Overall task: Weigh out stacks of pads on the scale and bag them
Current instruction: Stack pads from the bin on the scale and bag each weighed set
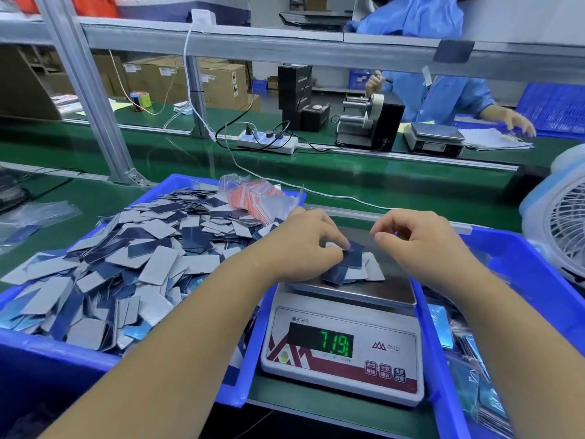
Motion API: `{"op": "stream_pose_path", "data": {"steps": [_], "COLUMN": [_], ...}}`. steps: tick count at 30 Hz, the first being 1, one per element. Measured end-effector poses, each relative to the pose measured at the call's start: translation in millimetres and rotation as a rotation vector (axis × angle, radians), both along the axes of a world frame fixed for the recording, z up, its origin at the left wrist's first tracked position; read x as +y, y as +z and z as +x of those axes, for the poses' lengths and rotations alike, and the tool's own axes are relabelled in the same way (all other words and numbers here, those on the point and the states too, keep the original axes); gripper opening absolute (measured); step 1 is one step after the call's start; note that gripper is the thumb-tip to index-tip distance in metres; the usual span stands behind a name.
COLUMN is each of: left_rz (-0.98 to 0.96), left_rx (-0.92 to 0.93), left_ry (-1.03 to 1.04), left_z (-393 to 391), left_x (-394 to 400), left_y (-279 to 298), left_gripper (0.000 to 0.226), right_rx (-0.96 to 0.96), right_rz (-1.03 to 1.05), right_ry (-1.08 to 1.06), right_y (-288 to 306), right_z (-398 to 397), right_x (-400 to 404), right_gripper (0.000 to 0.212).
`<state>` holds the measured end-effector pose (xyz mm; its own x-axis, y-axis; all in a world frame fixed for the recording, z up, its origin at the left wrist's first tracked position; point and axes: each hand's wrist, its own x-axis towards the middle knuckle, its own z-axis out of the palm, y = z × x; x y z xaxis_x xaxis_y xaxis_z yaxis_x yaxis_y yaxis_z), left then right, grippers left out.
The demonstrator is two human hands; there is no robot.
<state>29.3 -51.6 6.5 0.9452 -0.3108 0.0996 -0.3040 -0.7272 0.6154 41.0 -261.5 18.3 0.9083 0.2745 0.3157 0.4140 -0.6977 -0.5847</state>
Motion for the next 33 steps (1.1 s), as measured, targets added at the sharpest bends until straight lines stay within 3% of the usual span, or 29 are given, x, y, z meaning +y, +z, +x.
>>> {"op": "stream_pose_path", "data": {"steps": [6, 10, 15, 21, 28, 33], "left_rz": [-0.033, 0.143, 0.268, 0.39, 0.077, -0.069], "left_rx": [-0.012, 0.12, 0.154, 0.306, 0.255, 0.318], "left_ry": [0.203, 0.319, 0.388, 0.254, 0.284, 0.359], "left_z": [5.8, 12.2, 20.0, 26.7, 35.6, 40.6], "left_x": [17.7, 29.6, 31.6, 35.9, 47.1, 52.5], "left_y": [15.4, 18.5, 15.7, 17.0, 8.6, 4.8], "left_gripper": [0.025, 0.005, 0.046, 0.074, 0.014, 0.019], "right_rx": [0.028, 0.031, 0.018, 0.053, 0.164, 0.165], "right_rz": [0.001, 0.0, -0.195, -0.285, -0.231, -0.235], "right_ry": [0.001, 0.0, 0.115, 0.169, 0.081, 0.031], "right_y": [-1.1, 5.0, 31.2, 38.0, -4.0, -14.4], "right_z": [0.4, -1.6, -6.3, 5.5, 23.8, 25.4], "right_x": [-0.9, 1.3, 6.6, 7.5, 4.9, 4.0], "right_gripper": [0.019, 0.019, 0.012, 0.006, 0.018, 0.027]}}
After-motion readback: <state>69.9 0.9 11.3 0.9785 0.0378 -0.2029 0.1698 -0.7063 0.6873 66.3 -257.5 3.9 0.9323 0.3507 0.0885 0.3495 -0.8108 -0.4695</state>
